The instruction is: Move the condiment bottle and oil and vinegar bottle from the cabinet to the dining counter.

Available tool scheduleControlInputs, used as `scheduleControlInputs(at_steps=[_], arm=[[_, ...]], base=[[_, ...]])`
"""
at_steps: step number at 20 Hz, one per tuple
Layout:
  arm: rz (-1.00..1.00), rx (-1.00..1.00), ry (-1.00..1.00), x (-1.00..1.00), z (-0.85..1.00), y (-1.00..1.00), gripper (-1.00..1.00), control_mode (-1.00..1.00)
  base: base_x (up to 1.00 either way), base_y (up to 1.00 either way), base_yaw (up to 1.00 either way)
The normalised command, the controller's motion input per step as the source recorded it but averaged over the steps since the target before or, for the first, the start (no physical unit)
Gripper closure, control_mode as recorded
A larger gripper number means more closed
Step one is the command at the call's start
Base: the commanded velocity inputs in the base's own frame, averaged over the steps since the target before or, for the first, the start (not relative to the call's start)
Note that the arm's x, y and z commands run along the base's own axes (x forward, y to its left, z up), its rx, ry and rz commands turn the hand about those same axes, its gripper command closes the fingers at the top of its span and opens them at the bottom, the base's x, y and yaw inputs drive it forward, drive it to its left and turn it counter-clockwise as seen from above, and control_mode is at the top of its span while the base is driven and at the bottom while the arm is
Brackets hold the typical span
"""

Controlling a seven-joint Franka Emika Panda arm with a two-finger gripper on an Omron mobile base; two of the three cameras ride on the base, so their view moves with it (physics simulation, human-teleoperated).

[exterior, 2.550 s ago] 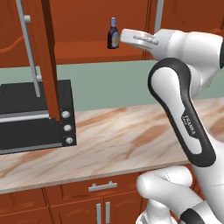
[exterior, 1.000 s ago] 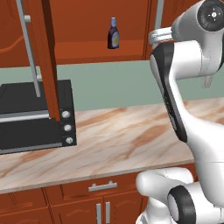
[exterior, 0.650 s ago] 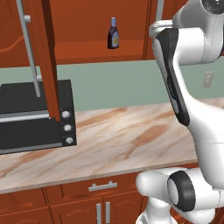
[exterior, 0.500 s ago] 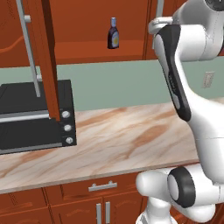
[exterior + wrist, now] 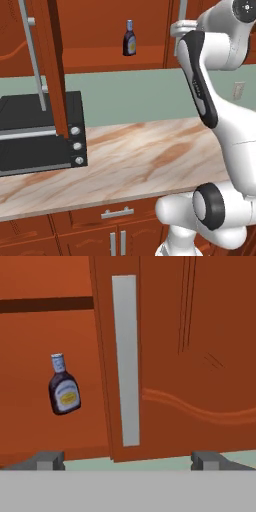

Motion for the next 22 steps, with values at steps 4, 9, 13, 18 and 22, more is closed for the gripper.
scheduleControlInputs(at_steps=[4, 9, 13, 18, 22], arm=[[0.0, 0.0, 0.05, 0.5, 0.0, -0.08, -1.0, -1.0], [0.0, 0.0, 0.05, 0.38, 0.09, -0.05, -1.0, -1.0], [0.0, 0.0, 0.01, 0.32, 0.04, -0.07, -1.0, -1.0], [0.02, 0.0, 0.0, 0.17, 0.01, -0.03, -1.0, -1.0], [0.03, 0.0, -0.08, 0.21, -0.01, 0.0, -1.0, -1.0]], base=[[0.0, 0.0, 0.0], [0.0, 0.0, 0.0], [0.0, 0.0, 0.0], [0.0, 0.0, 0.0], [0.0, 0.0, 0.0]])
